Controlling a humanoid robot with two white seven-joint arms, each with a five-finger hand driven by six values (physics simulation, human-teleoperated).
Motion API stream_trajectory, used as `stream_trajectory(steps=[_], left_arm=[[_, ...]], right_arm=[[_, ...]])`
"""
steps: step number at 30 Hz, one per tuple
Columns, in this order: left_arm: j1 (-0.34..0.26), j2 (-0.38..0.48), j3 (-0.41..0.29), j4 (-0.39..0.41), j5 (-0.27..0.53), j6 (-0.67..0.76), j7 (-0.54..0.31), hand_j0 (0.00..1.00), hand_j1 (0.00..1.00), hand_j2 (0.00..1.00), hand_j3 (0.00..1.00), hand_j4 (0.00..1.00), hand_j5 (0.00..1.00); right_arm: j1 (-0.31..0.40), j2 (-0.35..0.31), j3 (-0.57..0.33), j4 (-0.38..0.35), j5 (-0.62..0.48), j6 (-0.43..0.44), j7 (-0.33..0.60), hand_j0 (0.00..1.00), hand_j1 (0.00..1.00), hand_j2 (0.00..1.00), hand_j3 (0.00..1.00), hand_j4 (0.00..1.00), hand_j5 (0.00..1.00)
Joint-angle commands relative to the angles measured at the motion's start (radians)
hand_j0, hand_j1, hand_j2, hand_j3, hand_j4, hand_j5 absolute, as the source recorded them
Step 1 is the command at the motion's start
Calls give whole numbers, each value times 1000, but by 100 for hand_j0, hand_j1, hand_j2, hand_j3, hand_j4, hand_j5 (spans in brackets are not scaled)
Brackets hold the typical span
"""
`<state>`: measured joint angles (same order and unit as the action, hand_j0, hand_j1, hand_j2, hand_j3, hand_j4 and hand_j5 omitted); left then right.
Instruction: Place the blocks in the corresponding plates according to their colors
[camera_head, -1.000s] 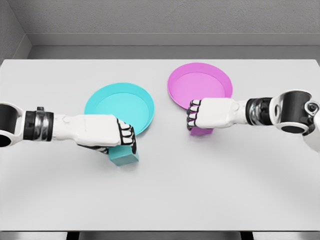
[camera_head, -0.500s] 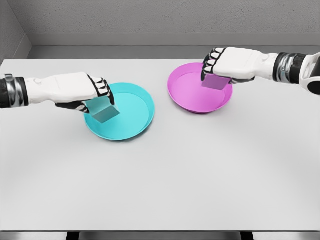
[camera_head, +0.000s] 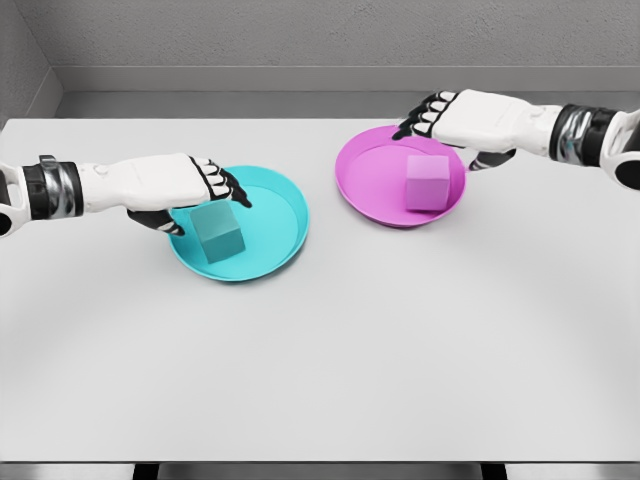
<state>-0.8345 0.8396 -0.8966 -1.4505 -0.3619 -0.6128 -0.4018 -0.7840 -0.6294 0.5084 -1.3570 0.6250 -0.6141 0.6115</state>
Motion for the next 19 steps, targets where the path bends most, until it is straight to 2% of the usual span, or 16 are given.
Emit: stream_trajectory(steps=[1,3,4,6,7,9,11,19], left_arm=[[1,-1,1,2,24,2,1,100,100,100,100,100,100],[-2,1,1,2,31,2,1,100,100,100,100,100,100],[-5,13,1,1,32,2,3,100,100,100,100,100,100],[-5,101,2,-5,144,2,5,100,100,100,100,100,100],[-2,139,4,-5,173,2,5,100,100,100,100,100,100],[6,225,7,-7,175,2,5,100,100,100,100,100,100],[29,276,13,-7,187,2,5,100,100,100,100,100,100],[49,283,13,1,201,2,5,100,100,100,100,100,100]], right_arm=[[3,-24,-87,26,-4,3,-1,100,100,100,100,100,100],[11,-43,-93,25,-5,3,-1,100,100,100,100,100,100],[35,-44,-125,24,-5,3,-1,100,100,100,100,100,100],[45,-52,-153,24,-5,3,-1,100,100,100,100,100,100],[46,-72,-153,22,-7,3,-1,100,100,100,100,100,100],[64,-85,-154,21,-7,3,-1,100,100,100,100,100,100],[66,-89,-160,19,-7,3,-1,100,100,100,100,100,100],[81,-99,-159,18,-5,3,-1,100,100,100,100,100,100]])
